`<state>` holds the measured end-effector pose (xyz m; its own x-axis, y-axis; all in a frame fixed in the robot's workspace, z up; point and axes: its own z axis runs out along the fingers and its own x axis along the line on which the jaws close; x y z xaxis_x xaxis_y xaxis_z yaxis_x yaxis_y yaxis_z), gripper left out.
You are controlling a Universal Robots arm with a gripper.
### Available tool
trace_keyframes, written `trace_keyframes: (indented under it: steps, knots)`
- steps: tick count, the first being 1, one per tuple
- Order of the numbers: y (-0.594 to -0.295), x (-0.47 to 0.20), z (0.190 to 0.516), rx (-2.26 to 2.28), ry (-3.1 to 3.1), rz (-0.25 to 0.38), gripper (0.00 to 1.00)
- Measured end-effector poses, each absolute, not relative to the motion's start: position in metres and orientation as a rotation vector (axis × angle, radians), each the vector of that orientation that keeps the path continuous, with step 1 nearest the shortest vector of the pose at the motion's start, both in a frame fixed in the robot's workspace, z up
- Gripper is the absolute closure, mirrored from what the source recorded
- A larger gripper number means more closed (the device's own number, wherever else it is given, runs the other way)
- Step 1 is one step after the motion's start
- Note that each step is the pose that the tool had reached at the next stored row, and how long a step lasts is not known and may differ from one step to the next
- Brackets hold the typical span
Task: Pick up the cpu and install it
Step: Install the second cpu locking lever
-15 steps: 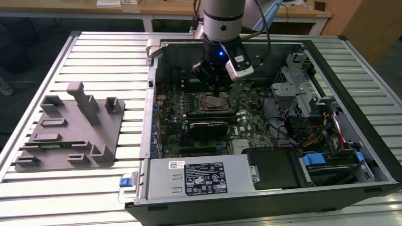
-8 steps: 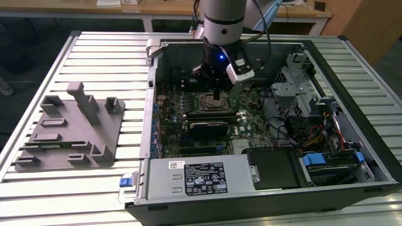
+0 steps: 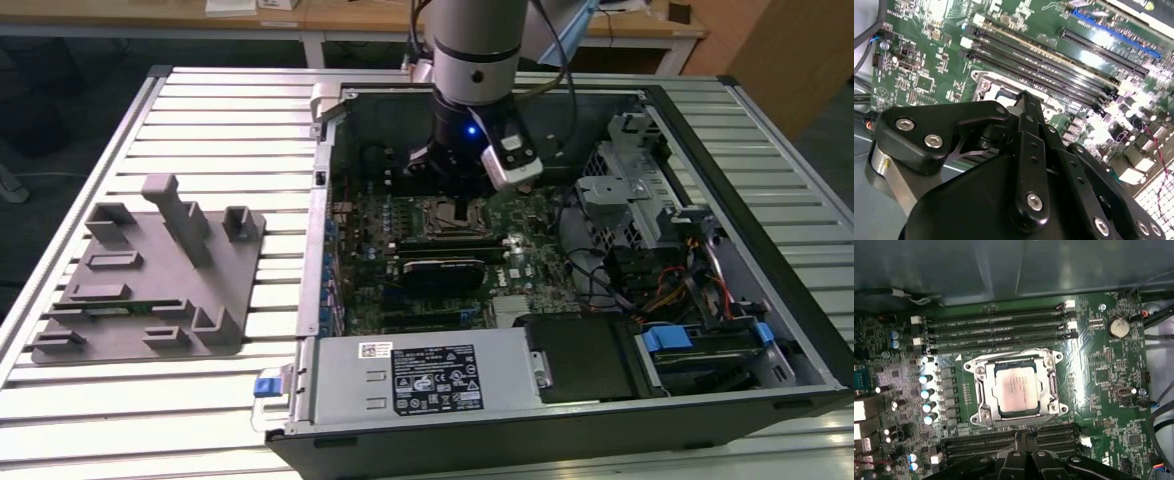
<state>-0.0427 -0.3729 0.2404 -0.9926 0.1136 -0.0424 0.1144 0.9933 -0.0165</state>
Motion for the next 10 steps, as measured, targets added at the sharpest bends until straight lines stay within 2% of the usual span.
trace_keyframes:
  steps: [10]
  knots:
    - [-0.3809, -0.0453, 0.2347, 0.177, 3.096, -0.013, 0.89]
